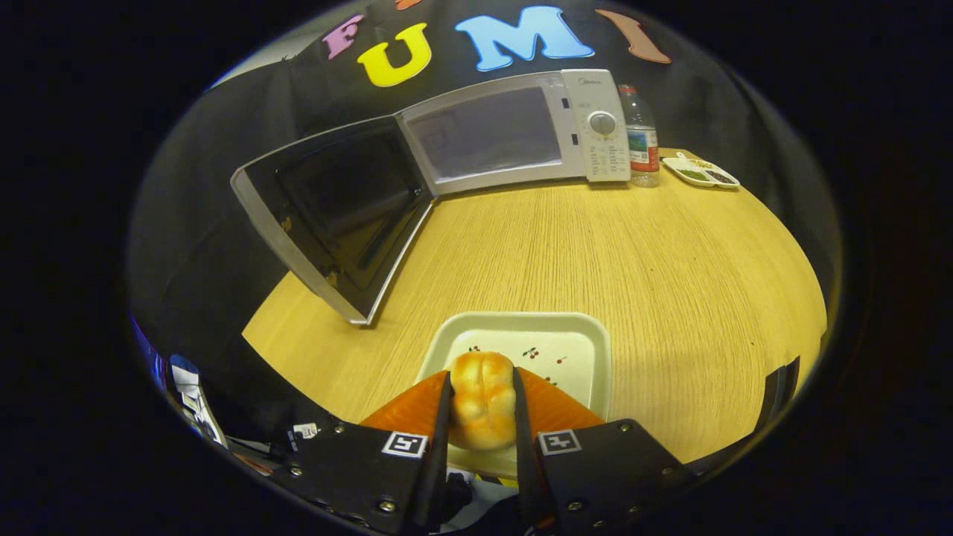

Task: Open the microwave, put the food inside, and close the microwave door.

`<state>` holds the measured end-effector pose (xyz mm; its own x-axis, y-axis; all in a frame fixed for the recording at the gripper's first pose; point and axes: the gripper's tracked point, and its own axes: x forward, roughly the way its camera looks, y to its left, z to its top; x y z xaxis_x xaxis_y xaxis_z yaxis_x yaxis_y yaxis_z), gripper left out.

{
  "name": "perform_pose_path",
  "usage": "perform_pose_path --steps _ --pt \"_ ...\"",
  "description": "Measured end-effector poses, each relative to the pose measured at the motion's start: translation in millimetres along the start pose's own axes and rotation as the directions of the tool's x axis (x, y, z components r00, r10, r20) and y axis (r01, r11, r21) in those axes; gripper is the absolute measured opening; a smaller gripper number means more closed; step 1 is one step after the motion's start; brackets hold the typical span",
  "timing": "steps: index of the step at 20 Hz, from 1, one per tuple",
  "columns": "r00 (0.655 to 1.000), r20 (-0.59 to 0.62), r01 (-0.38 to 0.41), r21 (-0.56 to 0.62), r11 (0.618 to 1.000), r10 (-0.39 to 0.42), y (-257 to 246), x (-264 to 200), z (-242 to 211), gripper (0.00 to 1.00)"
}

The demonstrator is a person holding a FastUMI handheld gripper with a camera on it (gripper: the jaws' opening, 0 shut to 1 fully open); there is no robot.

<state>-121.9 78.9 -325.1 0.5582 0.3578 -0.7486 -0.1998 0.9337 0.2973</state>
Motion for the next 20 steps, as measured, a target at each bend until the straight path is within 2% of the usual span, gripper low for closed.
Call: perform_pose_path --steps 8,13,20 --pt "0.976 0.218 -0.002 0.087 0.996 -0.018 10 6 111 0.4" --pt "0.94 0.34 -0.015 0.133 0.991 -0.031 22 23 169 0.4" --pt "0.882 0.469 -0.065 0.212 0.975 -0.044 44 62 224 0.39"
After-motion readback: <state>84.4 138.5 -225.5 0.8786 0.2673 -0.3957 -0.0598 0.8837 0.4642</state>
